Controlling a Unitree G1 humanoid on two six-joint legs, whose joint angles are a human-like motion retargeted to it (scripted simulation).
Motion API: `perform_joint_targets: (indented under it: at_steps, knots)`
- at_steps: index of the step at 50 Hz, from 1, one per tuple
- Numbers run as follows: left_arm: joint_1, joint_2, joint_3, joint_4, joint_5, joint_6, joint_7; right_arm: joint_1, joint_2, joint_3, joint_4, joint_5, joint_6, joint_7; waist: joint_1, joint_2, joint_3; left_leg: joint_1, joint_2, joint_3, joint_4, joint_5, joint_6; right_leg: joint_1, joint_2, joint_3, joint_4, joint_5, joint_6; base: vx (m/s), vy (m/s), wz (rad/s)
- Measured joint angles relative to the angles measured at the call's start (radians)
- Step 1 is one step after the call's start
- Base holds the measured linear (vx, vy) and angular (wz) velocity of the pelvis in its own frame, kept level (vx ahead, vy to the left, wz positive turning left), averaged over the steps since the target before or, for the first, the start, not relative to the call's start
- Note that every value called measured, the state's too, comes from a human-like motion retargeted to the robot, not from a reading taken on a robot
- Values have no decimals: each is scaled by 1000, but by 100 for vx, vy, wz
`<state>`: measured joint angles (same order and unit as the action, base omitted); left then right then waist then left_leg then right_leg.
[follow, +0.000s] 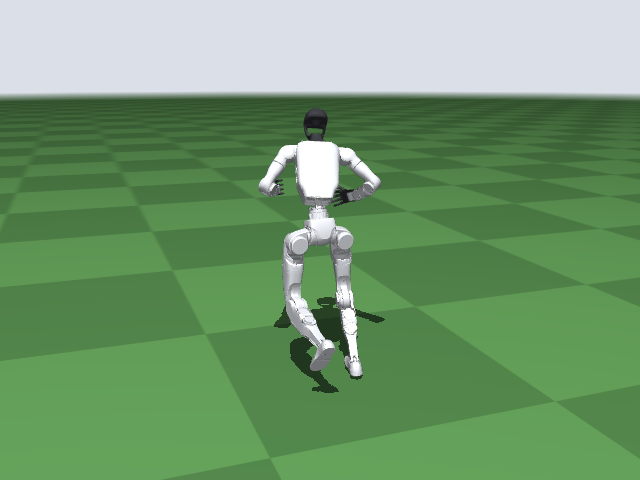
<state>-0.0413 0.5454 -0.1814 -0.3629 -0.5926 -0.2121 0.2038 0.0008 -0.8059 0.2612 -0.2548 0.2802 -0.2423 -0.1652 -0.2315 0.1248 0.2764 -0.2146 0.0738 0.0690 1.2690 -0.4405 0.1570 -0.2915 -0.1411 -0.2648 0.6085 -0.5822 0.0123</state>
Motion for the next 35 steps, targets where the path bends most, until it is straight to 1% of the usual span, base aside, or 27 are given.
perform_joint_targets:
  at_steps: [1, 2, 3, 4, 5, 7, 8, 10, 12, 13, 14, 15, 17, 18, 20, 22, 23, 24, 25, 27, 28, 30, 31, 32, 33, 35]
  knots:
    - [150, 42, 30, -43, -72, -10, -42, -90, 23, -1, -56, 38, 2, -7, 86, -42, -27, -77, -14, 53, 23, -18, 13, 40, -2, 43, -54, 6, 21, 143, -34, -158]
    - [296, 93, 64, -92, -137, -12, -77, -168, 50, -8, -116, 71, 3, -18, 167, -85, -61, -162, -35, 93, 31, -34, 38, 73, -9, 76, -106, 26, 42, 147, -29, -155]
    - [432, 164, 107, -154, -186, -2, -97, -224, 83, -27, -187, 95, 4, -36, 234, -132, -110, -262, -69, 103, 7, -46, 88, 92, -22, 91, -154, 77, 64, 153, -21, -119]
    - [560, 224, 156, -204, -213, 2, -111, -260, 106, -46, -258, 104, 3, -52, 308, -181, -144, -322, -92, 139, -66, -38, 104, 127, -43, 116, -205, 153, 83, 160, -10, -109]
    - [686, 279, 208, -249, -228, 2, -122, -287, 123, -64, -329, 105, -1, -66, 385, -231, -170, -360, -109, 188, -163, -20, 102, 171, -67, 147, -256, 242, 102, 169, 3, -114]
    - [851, 310, 287, -270, -209, 9, -186, -311, 126, -73, -449, 112, -25, -59, 491, -282, -186, -347, -130, 260, -471, 53, 43, 302, -97, 171, -380, 483, 143, 176, 13, -85]
    - [909, 302, 322, -271, -199, 18, -231, -307, 129, -65, -502, 123, -39, -47, 528, -285, -181, -304, -133, 286, -656, 96, -4, 381, -93, 181, -438, 597, 162, 181, 19, -63]
    - [965, 252, 375, -266, -178, 44, -307, -265, 130, -31, -588, 148, -68, -22, 583, -238, -145, -180, -109, 307, -991, 143, -117, 542, -34, 235, -492, 740, 180, 183, 22, -52]
    - [924, 172, 380, -249, -141, 69, -345, -182, 116, 7, -621, 162, -78, 1, 597, -169, -106, -94, -61, 284, -1139, 143, -208, 620, 44, 284, -390, 708, 158, 180, 24, -16]
    - [871, 130, 364, -231, -111, 80, -351, -137, 106, 25, -616, 155, -71, 16, 591, -146, -97, -75, -41, 260, -1144, 142, -225, 609, 69, 274, -278, 654, 141, 174, 25, 29]
    - [793, 88, 333, -203, -86, 89, -339, -97, 99, 48, -590, 138, -56, 32, 575, -144, -89, -68, -37, 232, -1097, 115, -209, 564, 67, 243, -131, 592, 123, 169, 25, 61]
    - [701, 46, 293, -168, -63, 96, -318, -60, 92, 73, -554, 116, -39, 50, 553, -151, -81, -69, -42, 203, -1024, 76, -177, 503, 52, 202, 32, 527, 104, 163, 23, 87]
    - [438, -19, 182, -75, 0, 79, -226, 5, 83, 132, -408, 65, -17, 56, 492, -198, -58, -78, -78, 164, -814, -86, -92, 347, -15, 159, 343, 395, 75, 159, 19, 99]
    - [285, -41, 124, -33, 33, 63, -177, 43, 80, 153, -315, 40, -10, 49, 460, -218, -50, -67, -92, 151, -745, -156, -66, 266, -35, 157, 463, 329, 66, 159, 14, 98]
    - [-15, -61, 40, -9, 62, 38, -126, 149, 55, 150, -176, 19, -10, 51, 380, -234, -59, -1, -104, 121, -713, -236, -56, 111, -41, 146, 601, 217, 52, 161, 10, 112]
    - [-294, -59, -5, -28, 69, 18, -102, 301, -18, 70, -161, 84, -48, 74, 251, -197, -100, 84, -88, 60, -777, -212, -91, -21, -26, 84, 572, 166, 48, 167, 5, 180]
    - [-406, -55, -16, -43, 76, 6, -77, 386, -68, 16, -184, 134, -68, 84, 169, -162, -124, 124, -72, 15, -816, -167, -113, -69, -17, 38, 504, 163, 50, 172, -4, 237]
    - [-491, -50, -23, -60, 81, -11, -41, 462, -116, -36, -208, 171, -82, 87, 82, -124, -143, 165, -52, -34, -859, -94, -135, -100, -9, -8, 397, 178, 56, 175, -12, 264]
    - [-562, -45, -27, -77, 86, -31, 1, 535, -164, -87, -232, 202, -92, 87, -6, -83, -161, 206, -32, -84, -904, -6, -158, -122, -1, -52, 271, 202, 63, 179, -24, 259]
    - [-624, -32, -28, -110, 106, -83, 78, 625, -212, -156, -249, 209, -85, 98, -151, -33, -171, 311, 1, -164, -1018, 239, -200, -107, 4, -110, -67, 293, 87, 184, -43, 227]
    - [-637, -22, -25, -125, 126, -105, 106, 649, -217, -179, -250, 201, -73, 113, -207, -27, -168, 378, 10, -194, -1079, 365, -223, -82, -3, -130, -232, 334, 108, 188, -59, 178]
    - [-630, -1, -21, -150, 164, -121, 129, 669, -193, -208, -248, 185, -48, 144, -272, -43, -159, 511, 21, -238, -1160, 549, -264, -50, -30, -152, -447, 346, 176, 190, -68, 117]
    - [-607, 6, -17, -160, 170, -114, 120, 657, -164, -213, -248, 178, -37, 152, -274, -67, -142, 573, 16, -243, -1159, 568, -254, -32, -47, -146, -483, 322, 212, 187, -73, 46]
    - [-577, 11, -13, -167, 173, -104, 105, 640, -133, -212, -247, 171, -27, 156, -264, -94, -125, 622, 6, -239, -1130, 566, -236, -13, -62, -132, -503, 304, 239, 183, -76, -16]
    - [-530, 10, -6, -169, 170, -88, 77, 613, -101, -199, -242, 163, -21, 152, -235, -123, -110, 644, -15, -217, -1045, 520, -204, 7, -73, -104, -492, 298, 247, 179, -73, -56]
    - [-402, -7, 7, -148, 182, -53, 10, 524, -52, -150, -210, 160, -9, 141, -162, -165, -79, 597, -66, -136, -735, 390, -128, 65, -106, -46, -420, 327, 225, 173, -63, -91]
